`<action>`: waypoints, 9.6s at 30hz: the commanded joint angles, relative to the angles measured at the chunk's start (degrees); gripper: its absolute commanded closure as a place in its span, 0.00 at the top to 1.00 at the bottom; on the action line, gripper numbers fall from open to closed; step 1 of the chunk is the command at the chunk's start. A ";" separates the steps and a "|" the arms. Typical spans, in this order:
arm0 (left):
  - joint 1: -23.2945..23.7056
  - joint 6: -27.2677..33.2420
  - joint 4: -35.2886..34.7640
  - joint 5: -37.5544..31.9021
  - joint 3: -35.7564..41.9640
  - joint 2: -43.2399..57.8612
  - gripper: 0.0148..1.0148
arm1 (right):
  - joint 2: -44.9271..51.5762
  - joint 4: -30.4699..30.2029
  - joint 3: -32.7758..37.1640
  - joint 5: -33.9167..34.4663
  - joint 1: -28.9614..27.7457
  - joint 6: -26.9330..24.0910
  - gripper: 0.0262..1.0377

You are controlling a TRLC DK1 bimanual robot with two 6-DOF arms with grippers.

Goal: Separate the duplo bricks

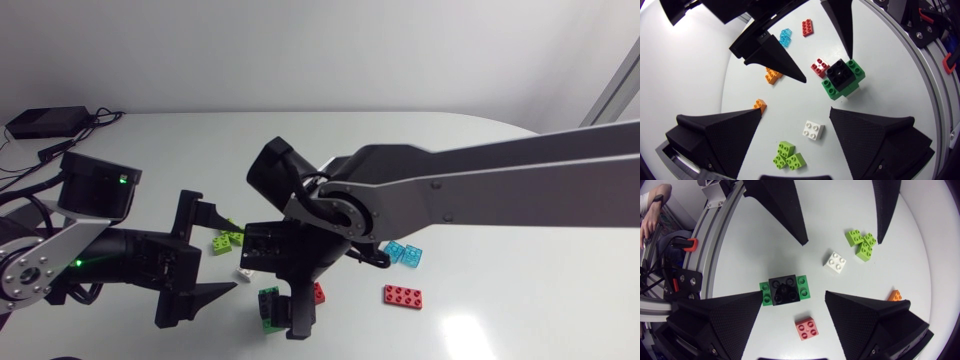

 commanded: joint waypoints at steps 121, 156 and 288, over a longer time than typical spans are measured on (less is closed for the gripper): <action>-16.05 -60.63 49.07 -24.50 4.07 15.43 0.29 | -9.83 13.26 4.18 -22.76 -25.19 33.68 0.14; -2.16 -54.57 34.22 -11.23 4.68 6.12 0.28 | 4.05 12.30 -4.78 -2.98 -18.33 8.72 0.14; 4.87 -20.91 -19.04 25.42 13.38 4.18 0.70 | -12.29 6.32 -6.10 -9.40 -4.27 0.45 0.15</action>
